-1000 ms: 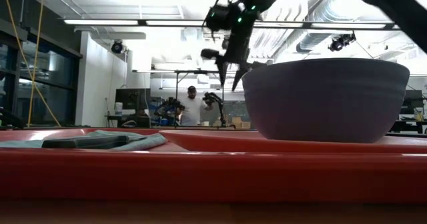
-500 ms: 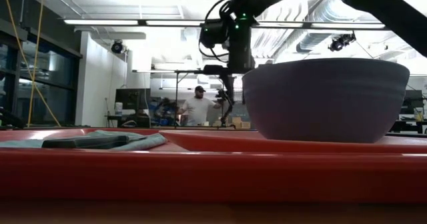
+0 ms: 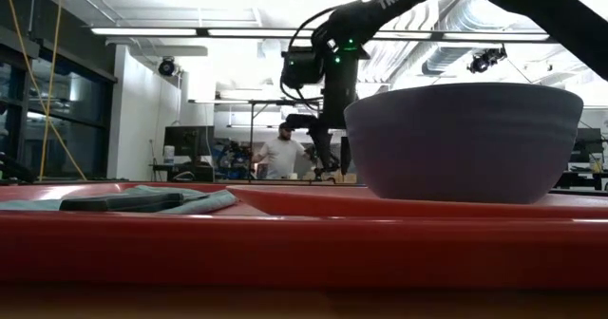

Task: Set up tray
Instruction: Put the blue fork on the blue napkin to the left of the black knife

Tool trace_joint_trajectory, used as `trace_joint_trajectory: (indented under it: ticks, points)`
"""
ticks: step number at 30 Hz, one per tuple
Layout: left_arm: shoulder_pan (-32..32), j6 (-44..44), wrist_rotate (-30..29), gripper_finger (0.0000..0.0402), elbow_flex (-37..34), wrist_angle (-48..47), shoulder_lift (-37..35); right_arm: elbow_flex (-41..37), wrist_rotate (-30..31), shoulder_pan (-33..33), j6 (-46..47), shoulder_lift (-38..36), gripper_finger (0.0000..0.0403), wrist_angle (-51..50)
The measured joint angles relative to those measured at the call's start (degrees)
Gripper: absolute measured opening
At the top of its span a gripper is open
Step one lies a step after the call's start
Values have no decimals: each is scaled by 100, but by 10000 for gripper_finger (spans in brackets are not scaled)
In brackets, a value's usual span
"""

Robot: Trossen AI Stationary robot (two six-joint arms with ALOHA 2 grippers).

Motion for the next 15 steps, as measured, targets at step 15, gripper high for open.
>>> trace_joint_trajectory:
  ticks: [15]
  points:
    - [0, -47, 6, 85, 0, -13, 0, -284, 9, -134, -279, 2, 239, 902]
